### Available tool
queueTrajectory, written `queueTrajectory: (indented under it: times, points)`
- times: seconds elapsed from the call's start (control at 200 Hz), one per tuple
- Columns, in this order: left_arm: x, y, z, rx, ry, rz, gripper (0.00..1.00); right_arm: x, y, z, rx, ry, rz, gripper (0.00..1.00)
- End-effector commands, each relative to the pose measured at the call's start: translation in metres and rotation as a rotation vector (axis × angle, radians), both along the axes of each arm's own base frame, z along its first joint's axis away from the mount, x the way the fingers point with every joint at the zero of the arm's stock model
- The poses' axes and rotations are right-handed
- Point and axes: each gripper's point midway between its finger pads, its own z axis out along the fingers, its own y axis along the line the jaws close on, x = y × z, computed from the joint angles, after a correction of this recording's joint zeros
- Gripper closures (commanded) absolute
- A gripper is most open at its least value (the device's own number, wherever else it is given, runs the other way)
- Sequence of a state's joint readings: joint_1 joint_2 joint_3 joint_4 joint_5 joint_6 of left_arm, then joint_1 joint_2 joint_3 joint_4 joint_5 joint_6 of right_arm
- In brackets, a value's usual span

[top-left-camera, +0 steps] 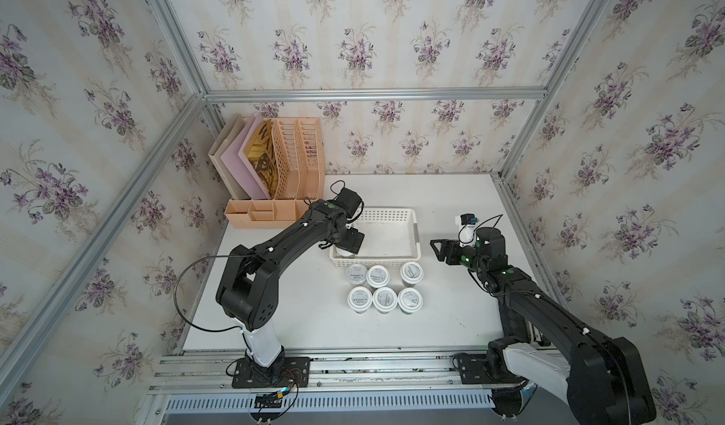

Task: Put the yogurt in the basket
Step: Place the yogurt in the basket.

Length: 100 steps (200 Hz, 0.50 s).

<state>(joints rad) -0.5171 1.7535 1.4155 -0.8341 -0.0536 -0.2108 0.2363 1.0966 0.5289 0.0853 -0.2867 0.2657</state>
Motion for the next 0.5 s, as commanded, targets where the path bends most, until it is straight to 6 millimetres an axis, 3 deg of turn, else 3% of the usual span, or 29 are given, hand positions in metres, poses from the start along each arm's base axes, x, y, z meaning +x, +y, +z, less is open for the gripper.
queueTrajectory:
  times: [0.0,0.24,0.495]
  points:
    - [0.003,0.0,0.017,-0.03,-0.062,0.016,0.01,0.003,0.001,0.006,0.004,-0.022,-0.003,0.22]
    - [-0.025,-0.001,0.044,-0.041,-0.056,-0.023,0.0,0.004,0.001,0.008,0.007,-0.025,-0.001,0.22]
    - [-0.068,-0.013,0.042,-0.037,-0.014,-0.069,0.07,0.004,0.002,0.008,0.008,-0.026,0.001,0.22]
